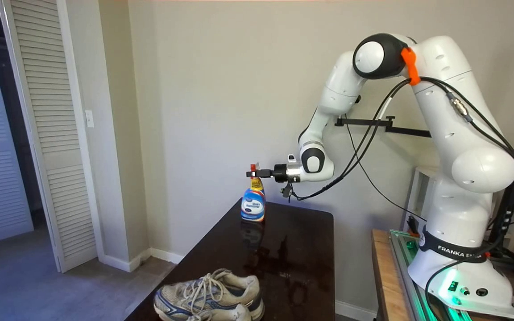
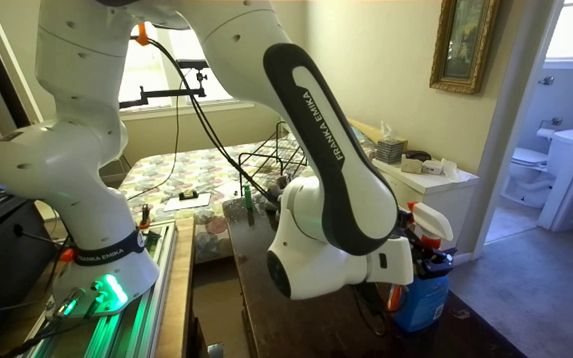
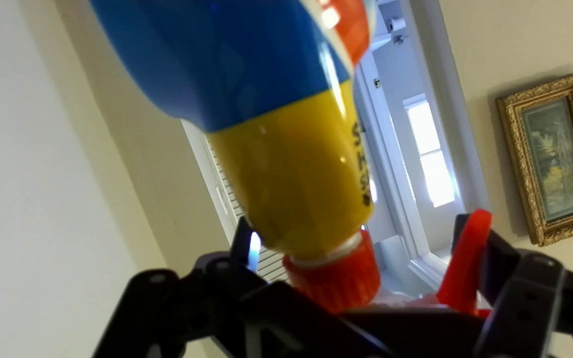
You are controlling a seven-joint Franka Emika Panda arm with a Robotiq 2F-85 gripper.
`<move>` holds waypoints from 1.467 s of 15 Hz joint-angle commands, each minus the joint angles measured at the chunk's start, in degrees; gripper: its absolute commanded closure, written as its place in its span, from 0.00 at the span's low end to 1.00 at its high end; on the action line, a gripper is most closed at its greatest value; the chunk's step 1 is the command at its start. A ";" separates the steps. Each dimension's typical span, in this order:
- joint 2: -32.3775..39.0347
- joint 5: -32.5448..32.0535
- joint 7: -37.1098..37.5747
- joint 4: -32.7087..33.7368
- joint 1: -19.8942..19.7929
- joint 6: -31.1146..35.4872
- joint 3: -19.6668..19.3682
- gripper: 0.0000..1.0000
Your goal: Move the blue bottle forwards
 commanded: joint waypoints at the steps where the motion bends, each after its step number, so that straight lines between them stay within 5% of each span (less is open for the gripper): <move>1: 2.53 3.96 0.66 3.15 0.95 1.09 0.58 0.00; 7: 4.23 6.01 0.56 5.03 1.59 1.72 0.69 0.03; 8: 4.32 5.96 0.64 5.13 1.60 1.72 0.64 0.26; 10: 4.20 5.83 0.44 5.12 1.63 1.69 0.54 0.31; 18: 3.51 4.42 -0.30 4.36 1.67 0.72 0.26 0.85; 22: 3.27 3.52 -0.70 3.87 1.64 0.40 0.00 1.00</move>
